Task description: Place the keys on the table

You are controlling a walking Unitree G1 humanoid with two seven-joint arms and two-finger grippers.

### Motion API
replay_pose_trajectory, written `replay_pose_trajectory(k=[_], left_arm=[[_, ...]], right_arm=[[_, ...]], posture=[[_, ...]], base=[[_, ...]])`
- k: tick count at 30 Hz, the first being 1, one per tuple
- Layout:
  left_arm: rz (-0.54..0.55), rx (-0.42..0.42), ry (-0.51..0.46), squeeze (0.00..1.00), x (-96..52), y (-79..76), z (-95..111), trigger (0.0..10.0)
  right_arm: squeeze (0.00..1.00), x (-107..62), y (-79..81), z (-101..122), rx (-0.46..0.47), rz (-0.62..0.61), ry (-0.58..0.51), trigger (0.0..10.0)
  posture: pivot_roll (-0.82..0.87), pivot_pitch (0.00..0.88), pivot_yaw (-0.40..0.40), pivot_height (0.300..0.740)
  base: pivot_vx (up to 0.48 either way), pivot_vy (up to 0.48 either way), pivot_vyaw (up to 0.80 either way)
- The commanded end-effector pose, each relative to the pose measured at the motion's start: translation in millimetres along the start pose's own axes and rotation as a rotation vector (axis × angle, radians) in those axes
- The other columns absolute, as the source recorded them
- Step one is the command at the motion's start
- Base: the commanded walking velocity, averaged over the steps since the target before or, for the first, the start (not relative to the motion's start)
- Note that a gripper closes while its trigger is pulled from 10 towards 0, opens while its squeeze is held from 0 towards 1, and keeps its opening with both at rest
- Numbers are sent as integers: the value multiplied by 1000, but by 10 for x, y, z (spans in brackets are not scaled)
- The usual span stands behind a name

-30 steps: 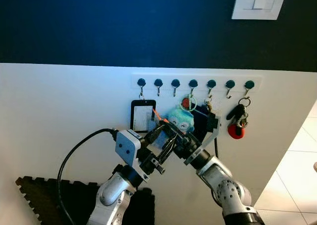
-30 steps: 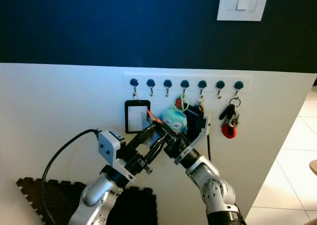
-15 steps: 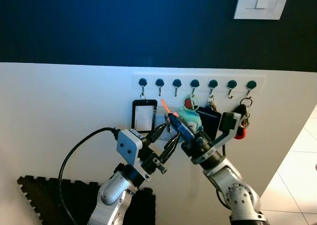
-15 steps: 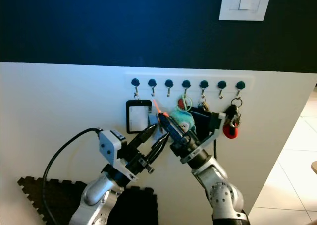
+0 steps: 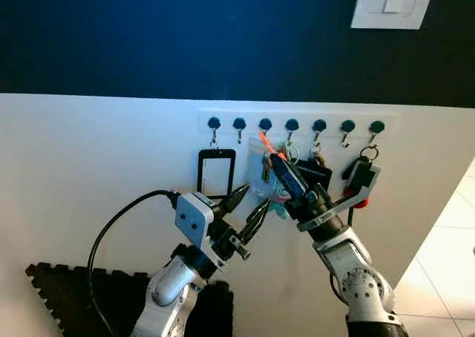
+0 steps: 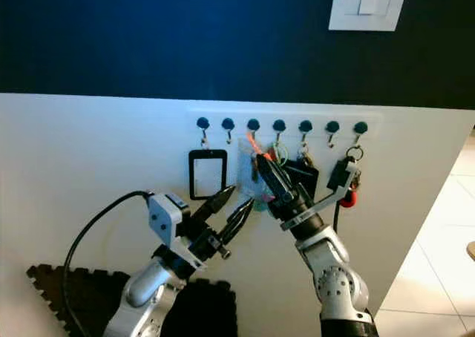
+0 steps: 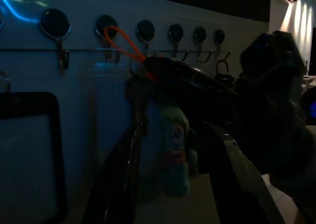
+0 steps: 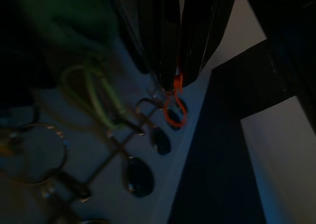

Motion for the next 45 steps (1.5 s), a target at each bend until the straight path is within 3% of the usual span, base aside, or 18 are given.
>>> replay_pose_trajectory(k=[1, 17, 34, 45], left_arm=[[1, 15, 30, 0, -23, 16, -45, 10000], [-3, 15, 34, 0, -26, 2, -59, 10000], [3, 15, 30, 0, -27, 5, -50, 10000], [-1, 15, 26, 0, -22, 2, -42, 10000]], right_arm=[[0, -1, -70, -11, -20, -41, 4, 10000], [0, 3, -118, -118, -31, -77, 39, 10000], [0, -29, 34, -294, -98, 14, 129, 10000], [0, -30, 41, -217, -122, 14, 93, 10000]], posture=[[16, 34, -9, 740], [14, 32, -11, 740], [15, 37, -14, 740], [13, 37, -12, 740]], base=[[0, 0, 0], [0, 0, 0], [0, 0, 0], [0, 0, 0]])
Point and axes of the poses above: a point about 5 cm out from each wrist's last joint towards the gripper, its own x axis pointing out of the wrist towards the gripper, its own z axis along the axis of the wrist's last joint, y = z × x, the point moved 5 cm from there along x, pointing out of the wrist towards the gripper, and after that the axes turned 13 degrees about -x, right-handed, at the moved point
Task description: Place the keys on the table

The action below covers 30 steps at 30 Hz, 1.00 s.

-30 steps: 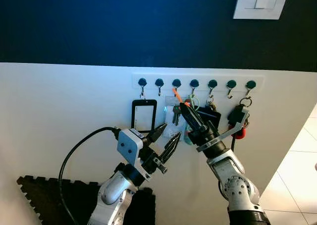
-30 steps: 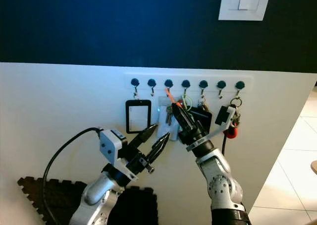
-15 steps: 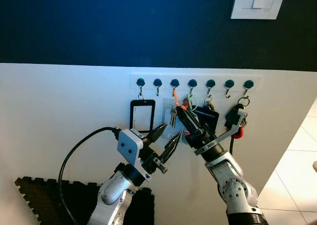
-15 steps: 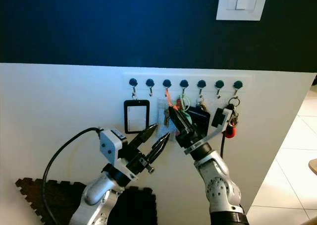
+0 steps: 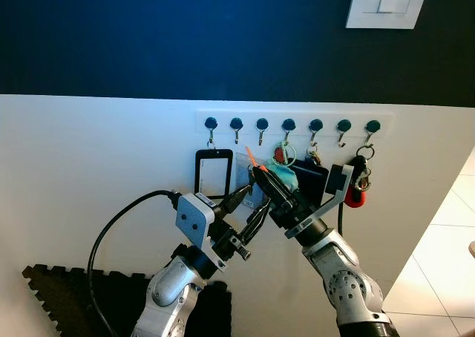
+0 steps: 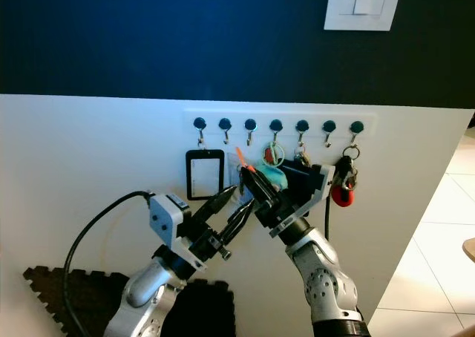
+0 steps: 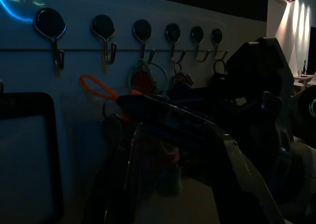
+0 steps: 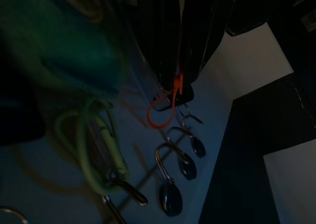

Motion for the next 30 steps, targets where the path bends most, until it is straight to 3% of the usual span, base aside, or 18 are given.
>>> replay_pose_trajectory(k=[1, 16, 30], left_arm=[[-1, 12, 24, 0, -22, 4, -38, 10000], [-5, 11, 28, 0, -26, 1, -45, 10000], [-9, 14, 34, 0, -25, -3, -53, 10000]], right_arm=[[0, -26, 4, 58, -14, -1, -32, 10000], [0, -40, 132, 183, 27, 67, -101, 10000], [0, -34, 62, 230, 21, 37, -120, 10000]], posture=[[13, 37, -12, 740], [14, 38, -9, 740], [15, 38, -9, 740]], base=[[0, 0, 0], [0, 0, 0], [0, 0, 0]])
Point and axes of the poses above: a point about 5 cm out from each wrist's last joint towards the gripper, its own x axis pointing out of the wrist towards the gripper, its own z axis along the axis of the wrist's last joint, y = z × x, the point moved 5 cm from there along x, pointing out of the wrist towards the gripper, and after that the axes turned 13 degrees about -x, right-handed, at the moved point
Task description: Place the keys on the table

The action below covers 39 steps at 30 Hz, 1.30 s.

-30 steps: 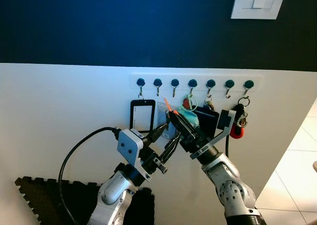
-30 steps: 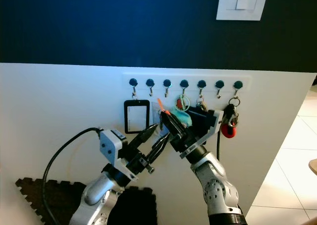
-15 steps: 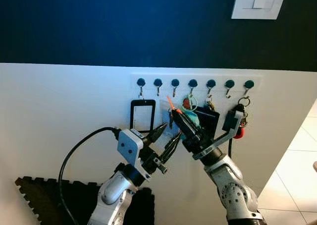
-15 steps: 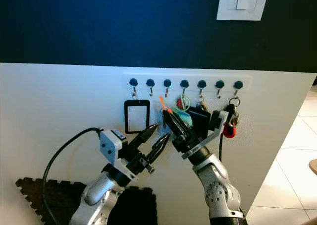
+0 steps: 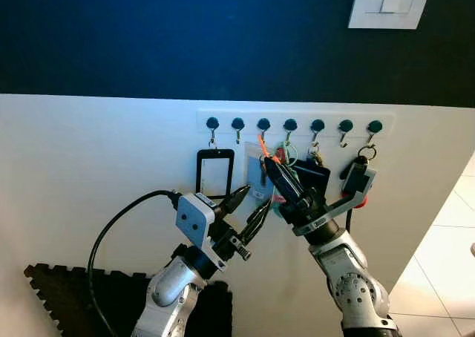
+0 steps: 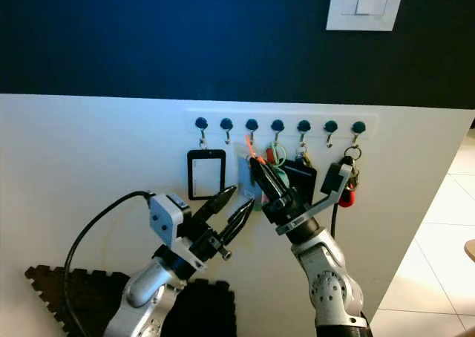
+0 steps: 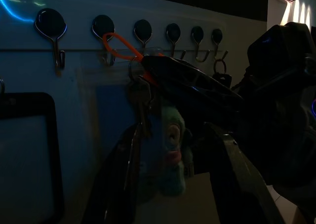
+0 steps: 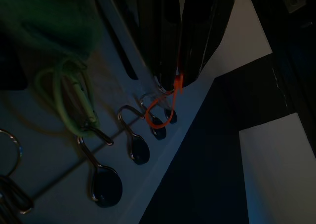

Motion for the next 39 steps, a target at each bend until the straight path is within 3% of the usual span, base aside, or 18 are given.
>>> replay_pose_trajectory(k=[1, 24, 39], left_arm=[[-6, 14, 33, 0, -26, 1, -52, 10000], [-4, 15, 31, 0, -24, 2, -52, 10000], [-12, 6, 34, 0, -21, -16, -63, 10000]], right_arm=[[0, 13, -25, 19, -8, -8, -3, 10000], [0, 66, 96, -97, -33, 58, 57, 10000], [0, 10, 44, -2, -76, 12, 18, 10000]], posture=[[15, 38, -9, 740], [13, 36, -12, 740], [10, 37, -6, 740]], base=[[0, 0, 0], [0, 0, 0], [0, 0, 0]])
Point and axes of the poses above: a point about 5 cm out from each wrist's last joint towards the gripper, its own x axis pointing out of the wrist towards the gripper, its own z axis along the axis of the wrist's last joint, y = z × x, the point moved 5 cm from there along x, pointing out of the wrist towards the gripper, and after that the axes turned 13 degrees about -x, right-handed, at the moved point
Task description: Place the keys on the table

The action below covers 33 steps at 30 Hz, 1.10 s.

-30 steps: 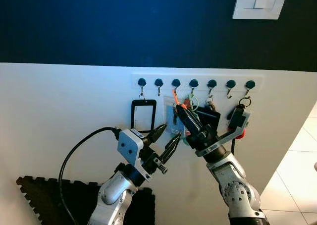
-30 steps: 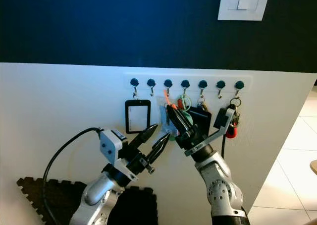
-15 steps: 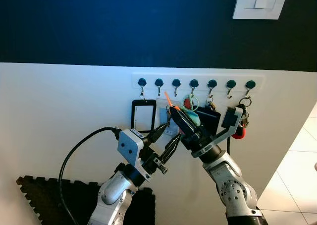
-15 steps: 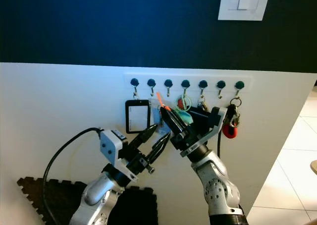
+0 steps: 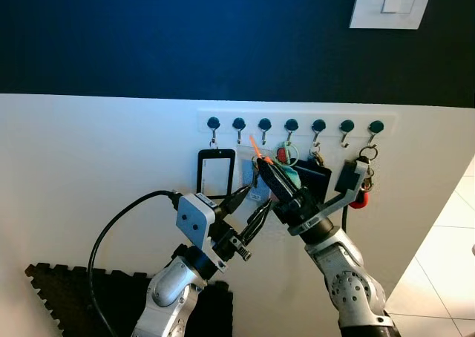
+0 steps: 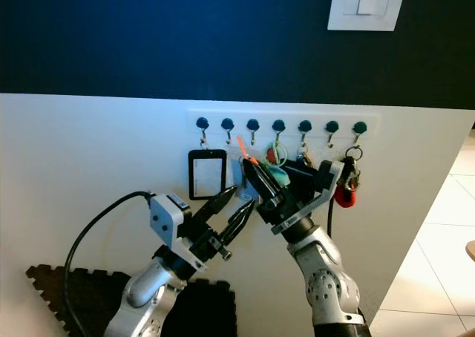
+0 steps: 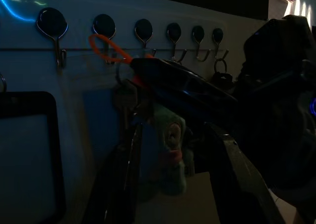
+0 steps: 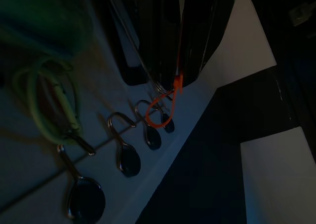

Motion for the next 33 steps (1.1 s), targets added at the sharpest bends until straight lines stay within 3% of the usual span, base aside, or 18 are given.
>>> replay_pose_trajectory(k=[1, 33], left_arm=[[-10, 7, 33, 0, -21, -11, -60, 10000], [-14, 3, 38, 0, -32, -27, -63, 10000]], right_arm=[[0, -15, 6, 40, -28, -3, -11, 10000], [0, -37, -7, 65, -121, -31, -11, 10000]], posture=[[10, 37, -6, 740], [11, 43, -6, 740]], base=[[0, 0, 0], [0, 0, 0]])
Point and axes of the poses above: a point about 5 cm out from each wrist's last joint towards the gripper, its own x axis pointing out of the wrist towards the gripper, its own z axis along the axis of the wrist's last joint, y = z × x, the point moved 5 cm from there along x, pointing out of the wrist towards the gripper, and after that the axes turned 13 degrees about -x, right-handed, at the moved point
